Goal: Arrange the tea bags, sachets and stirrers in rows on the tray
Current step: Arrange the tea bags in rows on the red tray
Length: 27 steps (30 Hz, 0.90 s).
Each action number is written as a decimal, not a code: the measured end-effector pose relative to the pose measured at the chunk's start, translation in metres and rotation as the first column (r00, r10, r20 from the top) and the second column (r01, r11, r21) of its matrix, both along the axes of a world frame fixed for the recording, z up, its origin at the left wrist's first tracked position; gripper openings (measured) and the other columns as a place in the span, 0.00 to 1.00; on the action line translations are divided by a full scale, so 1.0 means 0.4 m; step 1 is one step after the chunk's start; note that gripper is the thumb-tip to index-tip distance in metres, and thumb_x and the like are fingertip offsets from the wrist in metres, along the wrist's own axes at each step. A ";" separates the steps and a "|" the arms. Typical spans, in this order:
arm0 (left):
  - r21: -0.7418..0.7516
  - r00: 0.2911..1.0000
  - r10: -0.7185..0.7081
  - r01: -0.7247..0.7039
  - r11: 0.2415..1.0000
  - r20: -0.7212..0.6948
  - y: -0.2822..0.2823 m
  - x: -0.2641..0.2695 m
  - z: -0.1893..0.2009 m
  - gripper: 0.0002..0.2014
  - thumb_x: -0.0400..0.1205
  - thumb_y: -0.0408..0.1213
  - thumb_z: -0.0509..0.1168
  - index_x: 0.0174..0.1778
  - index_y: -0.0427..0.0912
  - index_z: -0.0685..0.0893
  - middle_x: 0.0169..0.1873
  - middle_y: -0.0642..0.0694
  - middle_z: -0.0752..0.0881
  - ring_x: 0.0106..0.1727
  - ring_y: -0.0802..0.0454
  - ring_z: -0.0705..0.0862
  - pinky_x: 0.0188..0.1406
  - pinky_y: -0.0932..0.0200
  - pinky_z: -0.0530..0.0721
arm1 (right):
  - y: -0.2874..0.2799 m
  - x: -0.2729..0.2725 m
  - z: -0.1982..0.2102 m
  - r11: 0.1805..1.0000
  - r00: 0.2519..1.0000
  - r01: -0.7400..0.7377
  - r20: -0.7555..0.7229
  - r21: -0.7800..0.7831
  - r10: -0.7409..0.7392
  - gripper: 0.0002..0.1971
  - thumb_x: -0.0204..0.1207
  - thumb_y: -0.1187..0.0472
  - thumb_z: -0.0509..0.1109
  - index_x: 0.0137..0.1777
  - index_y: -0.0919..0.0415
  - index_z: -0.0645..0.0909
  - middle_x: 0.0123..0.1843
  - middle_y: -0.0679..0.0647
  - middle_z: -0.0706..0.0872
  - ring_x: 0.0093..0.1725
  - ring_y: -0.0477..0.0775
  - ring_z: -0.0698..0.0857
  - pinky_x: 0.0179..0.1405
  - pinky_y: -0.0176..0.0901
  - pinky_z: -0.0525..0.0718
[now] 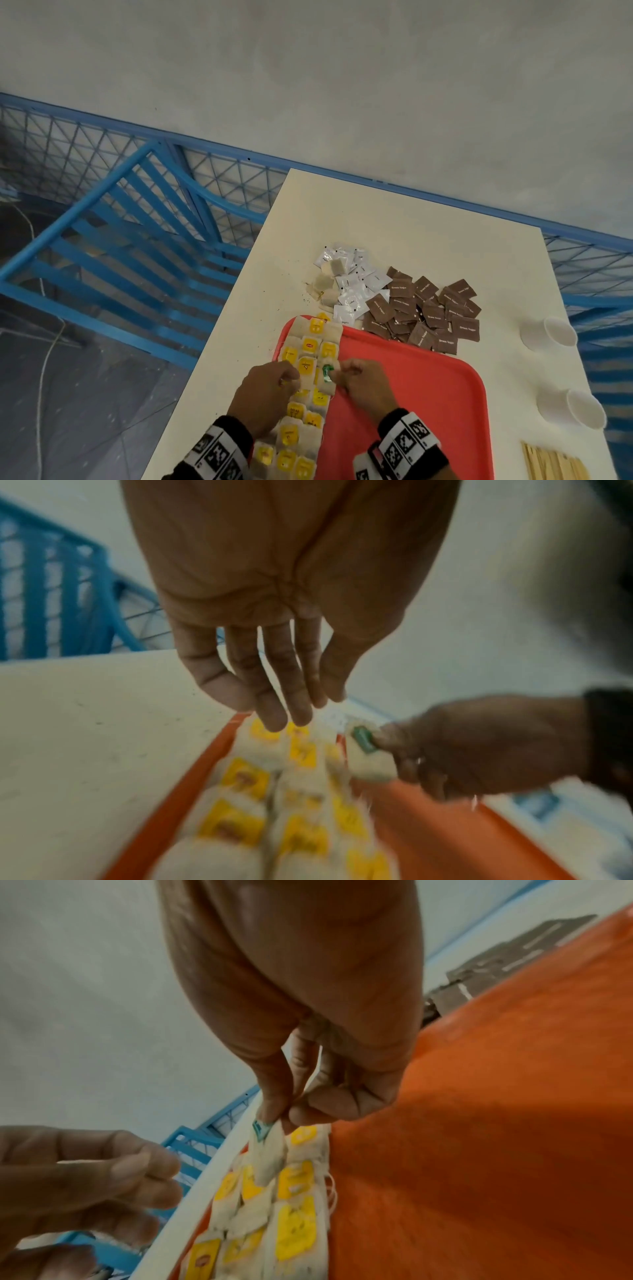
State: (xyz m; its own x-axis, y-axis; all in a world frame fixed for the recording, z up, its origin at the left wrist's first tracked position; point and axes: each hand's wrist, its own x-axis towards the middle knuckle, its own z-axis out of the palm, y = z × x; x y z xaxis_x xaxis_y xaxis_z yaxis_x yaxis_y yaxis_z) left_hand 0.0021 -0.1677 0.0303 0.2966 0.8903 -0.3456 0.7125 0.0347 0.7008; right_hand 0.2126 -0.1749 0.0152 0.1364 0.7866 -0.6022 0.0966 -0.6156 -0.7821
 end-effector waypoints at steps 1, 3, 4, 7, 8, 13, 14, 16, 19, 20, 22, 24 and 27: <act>0.029 0.993 -0.090 0.093 0.995 -0.079 -0.009 0.001 -0.021 0.14 0.78 0.57 0.55 0.51 0.61 0.83 0.52 0.63 0.86 0.54 0.59 0.82 0.56 0.56 0.80 | -0.001 -0.004 -0.013 1.000 1.000 0.010 -0.002 -0.018 -0.010 0.04 0.72 0.72 0.78 0.39 0.73 0.87 0.27 0.52 0.83 0.22 0.40 0.76 0.23 0.32 0.74; 0.120 0.954 -0.190 0.223 0.967 -0.233 -0.019 0.007 -0.051 0.19 0.78 0.56 0.52 0.57 0.59 0.84 0.57 0.63 0.83 0.58 0.57 0.81 0.54 0.56 0.76 | 0.001 -0.015 -0.032 0.999 0.999 0.038 0.016 -0.036 -0.038 0.08 0.71 0.72 0.79 0.33 0.65 0.86 0.26 0.53 0.84 0.22 0.42 0.76 0.23 0.34 0.75; 0.165 0.942 -0.205 0.254 0.953 -0.266 -0.023 0.013 -0.053 0.18 0.77 0.54 0.54 0.54 0.60 0.85 0.54 0.64 0.84 0.55 0.57 0.83 0.49 0.57 0.76 | 0.002 -0.020 -0.039 0.998 0.998 0.052 0.037 -0.035 -0.051 0.10 0.70 0.72 0.80 0.31 0.62 0.86 0.27 0.53 0.85 0.23 0.43 0.78 0.25 0.36 0.76; 0.221 0.926 -0.234 0.305 0.926 -0.296 -0.035 0.030 -0.045 0.15 0.72 0.53 0.56 0.45 0.62 0.87 0.47 0.66 0.87 0.45 0.59 0.87 0.34 0.61 0.82 | 0.006 -0.035 -0.053 0.999 0.993 0.048 0.107 -0.008 -0.047 0.10 0.68 0.71 0.81 0.31 0.61 0.85 0.29 0.53 0.87 0.29 0.46 0.81 0.28 0.38 0.79; 0.218 0.924 -0.242 0.312 0.925 -0.295 -0.035 0.033 -0.044 0.15 0.72 0.54 0.56 0.44 0.62 0.88 0.47 0.65 0.88 0.46 0.57 0.87 0.35 0.60 0.84 | 0.007 -0.041 -0.054 0.999 0.991 0.037 0.127 -0.005 -0.036 0.10 0.68 0.71 0.80 0.31 0.62 0.84 0.29 0.52 0.86 0.29 0.46 0.80 0.28 0.36 0.79; 0.135 0.869 -0.305 0.382 0.914 -0.390 -0.030 0.030 -0.037 0.17 0.71 0.56 0.55 0.42 0.62 0.89 0.47 0.65 0.89 0.49 0.55 0.89 0.39 0.54 0.89 | 0.003 -0.052 -0.066 1.000 0.943 0.008 0.332 0.025 -0.016 0.12 0.65 0.64 0.81 0.33 0.56 0.78 0.30 0.47 0.84 0.29 0.43 0.79 0.27 0.35 0.76; 0.134 0.865 -0.311 0.389 0.911 -0.395 -0.030 0.030 -0.039 0.17 0.71 0.56 0.55 0.41 0.62 0.89 0.47 0.65 0.89 0.49 0.55 0.89 0.38 0.54 0.89 | 0.001 -0.051 -0.064 1.000 0.931 0.007 0.364 0.030 -0.017 0.13 0.65 0.61 0.81 0.34 0.56 0.77 0.31 0.47 0.84 0.29 0.45 0.79 0.28 0.36 0.75; 0.114 0.862 -0.312 0.385 0.916 -0.399 -0.029 0.032 -0.030 0.18 0.70 0.57 0.55 0.41 0.62 0.90 0.47 0.66 0.89 0.49 0.55 0.89 0.38 0.53 0.89 | -0.002 -0.047 -0.063 0.998 0.916 0.009 0.400 0.055 -0.030 0.16 0.64 0.58 0.82 0.35 0.55 0.74 0.30 0.47 0.82 0.29 0.46 0.77 0.26 0.37 0.72; 0.100 0.861 -0.320 0.387 0.917 -0.396 -0.028 0.040 -0.025 0.18 0.70 0.58 0.54 0.39 0.61 0.90 0.44 0.66 0.89 0.46 0.56 0.89 0.37 0.55 0.88 | -0.005 -0.046 -0.065 0.996 0.905 -0.062 0.424 0.067 0.028 0.17 0.65 0.59 0.81 0.35 0.54 0.72 0.29 0.47 0.80 0.29 0.45 0.74 0.27 0.37 0.71; 0.089 0.852 -0.335 0.400 0.912 -0.403 -0.028 0.042 -0.024 0.19 0.70 0.59 0.54 0.38 0.61 0.90 0.43 0.66 0.89 0.45 0.56 0.89 0.36 0.55 0.88 | -0.007 -0.048 -0.066 0.993 0.900 -0.103 0.430 0.058 0.068 0.16 0.64 0.59 0.81 0.35 0.53 0.72 0.30 0.47 0.80 0.29 0.45 0.75 0.28 0.39 0.72; 0.086 0.827 -0.357 0.433 0.897 -0.434 -0.030 0.044 -0.031 0.20 0.69 0.60 0.53 0.37 0.60 0.90 0.42 0.65 0.89 0.44 0.56 0.88 0.34 0.56 0.87 | -0.012 -0.052 -0.066 0.986 0.895 -0.157 0.428 0.046 0.123 0.16 0.64 0.59 0.80 0.34 0.52 0.72 0.30 0.47 0.80 0.30 0.46 0.76 0.32 0.45 0.76; 0.105 0.829 -0.351 0.434 0.895 -0.436 -0.030 0.041 -0.033 0.20 0.68 0.60 0.53 0.36 0.60 0.89 0.42 0.66 0.88 0.45 0.57 0.86 0.34 0.56 0.87 | -0.012 -0.051 -0.057 0.980 0.885 -0.191 0.441 0.055 0.147 0.15 0.64 0.58 0.80 0.34 0.52 0.73 0.31 0.49 0.82 0.32 0.48 0.78 0.35 0.47 0.79; 0.240 0.893 -0.292 0.384 0.892 -0.343 -0.021 0.031 -0.037 0.14 0.71 0.59 0.56 0.41 0.63 0.86 0.40 0.69 0.86 0.43 0.62 0.83 0.34 0.61 0.85 | 0.013 -0.031 -0.029 0.966 0.873 -0.235 0.462 0.111 0.159 0.13 0.66 0.57 0.80 0.31 0.52 0.75 0.29 0.46 0.84 0.30 0.43 0.79 0.33 0.41 0.78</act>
